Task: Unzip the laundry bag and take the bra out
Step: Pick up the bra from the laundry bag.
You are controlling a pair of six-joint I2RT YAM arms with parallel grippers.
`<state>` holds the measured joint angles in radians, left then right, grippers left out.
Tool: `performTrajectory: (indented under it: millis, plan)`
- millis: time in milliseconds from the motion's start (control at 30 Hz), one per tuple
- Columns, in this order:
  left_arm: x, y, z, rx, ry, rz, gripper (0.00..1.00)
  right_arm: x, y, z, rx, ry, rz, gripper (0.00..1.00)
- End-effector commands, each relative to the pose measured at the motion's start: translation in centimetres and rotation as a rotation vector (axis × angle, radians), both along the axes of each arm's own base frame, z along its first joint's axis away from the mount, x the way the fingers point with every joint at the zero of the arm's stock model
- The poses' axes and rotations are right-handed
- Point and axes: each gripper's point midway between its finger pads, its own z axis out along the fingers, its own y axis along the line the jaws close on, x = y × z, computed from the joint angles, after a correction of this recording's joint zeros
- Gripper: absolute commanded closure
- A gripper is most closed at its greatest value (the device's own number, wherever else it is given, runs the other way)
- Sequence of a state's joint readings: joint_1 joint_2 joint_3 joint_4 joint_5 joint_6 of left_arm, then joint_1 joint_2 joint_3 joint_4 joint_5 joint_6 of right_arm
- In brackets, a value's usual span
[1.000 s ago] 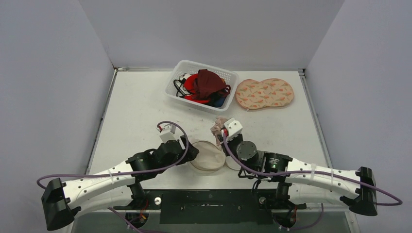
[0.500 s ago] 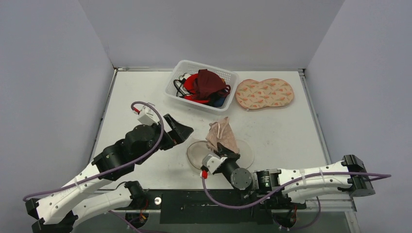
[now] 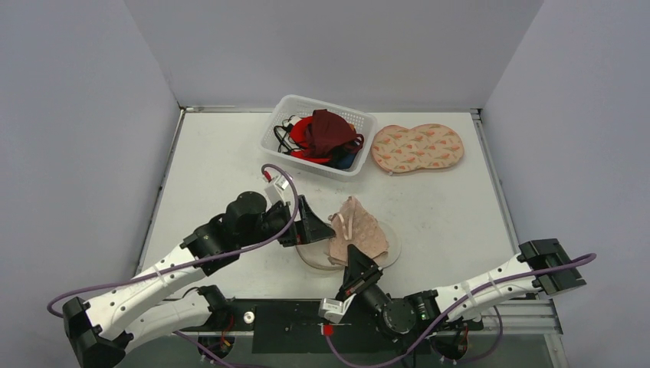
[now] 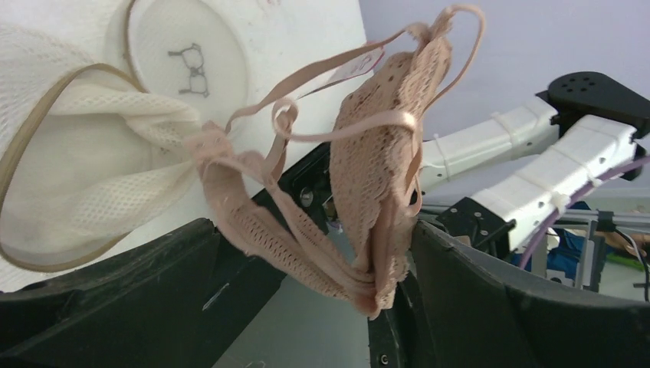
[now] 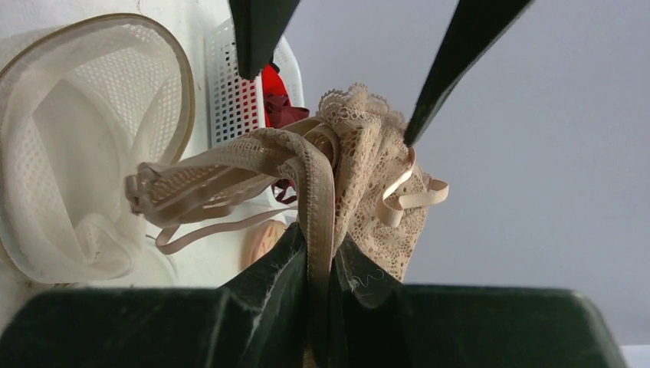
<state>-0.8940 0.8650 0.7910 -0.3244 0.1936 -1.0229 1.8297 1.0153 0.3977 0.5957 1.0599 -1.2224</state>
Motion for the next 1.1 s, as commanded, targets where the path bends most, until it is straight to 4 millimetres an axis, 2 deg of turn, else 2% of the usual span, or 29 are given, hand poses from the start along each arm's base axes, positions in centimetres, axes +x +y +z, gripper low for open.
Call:
performTrajectory:
  millis: [0,167,267,400,500,667,900,1067]
  plan:
    - [-0.3,-1.2,4.3,-0.150,-0.115,-0.112,0.04,-0.3,-0.4,1.9,0.008,-0.063,0.000,0.95]
    - [0.1,-0.9,4.4,-0.163,-0.170,-0.120,0.04,-0.8,-0.1,1.6,0.018,-0.049,0.029,0.95]
    - [0.2,-1.5,4.5,-0.191,-0.195,-0.148,0.04,-1.1,0.1,1.5,0.024,-0.041,0.050,0.95]
    - [0.9,-2.3,2.8,-0.123,-0.175,-0.166,0.04,-1.5,0.2,1.3,0.019,-0.048,0.075,0.95]
    - [0.9,-3.1,2.5,-0.130,-0.160,-0.201,0.01,-1.7,0.1,1.3,0.025,-0.048,0.086,0.95]
    - [0.3,-4.5,3.8,-0.199,-0.170,-0.274,0.12,-1.8,0.0,1.6,0.032,-0.053,0.094,0.95]
    - [-1.0,-5.9,3.7,-0.204,-0.174,-0.343,0.24,-1.9,0.1,1.6,0.038,-0.052,0.107,0.95]
    - [-1.9,-6.9,3.1,-0.185,-0.168,-0.386,0.50,-1.9,0.2,1.5,0.041,-0.044,0.105,0.95]
